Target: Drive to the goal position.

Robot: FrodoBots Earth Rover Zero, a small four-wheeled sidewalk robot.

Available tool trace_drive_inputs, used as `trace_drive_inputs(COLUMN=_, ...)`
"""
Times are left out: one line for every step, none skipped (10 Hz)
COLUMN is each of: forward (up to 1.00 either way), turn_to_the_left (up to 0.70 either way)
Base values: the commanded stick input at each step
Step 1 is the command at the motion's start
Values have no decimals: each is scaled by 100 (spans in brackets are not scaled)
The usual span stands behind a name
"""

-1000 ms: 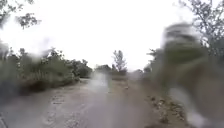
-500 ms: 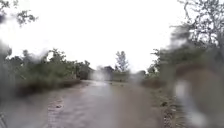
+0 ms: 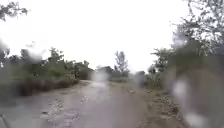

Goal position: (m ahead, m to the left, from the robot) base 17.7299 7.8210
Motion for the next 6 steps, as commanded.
trace_drive_inputs(forward=70, turn_to_the_left=2)
trace_drive_inputs(forward=70, turn_to_the_left=0)
trace_drive_inputs(forward=70, turn_to_the_left=0)
trace_drive_inputs(forward=70, turn_to_the_left=0)
trace_drive_inputs(forward=70, turn_to_the_left=0)
trace_drive_inputs(forward=70, turn_to_the_left=0)
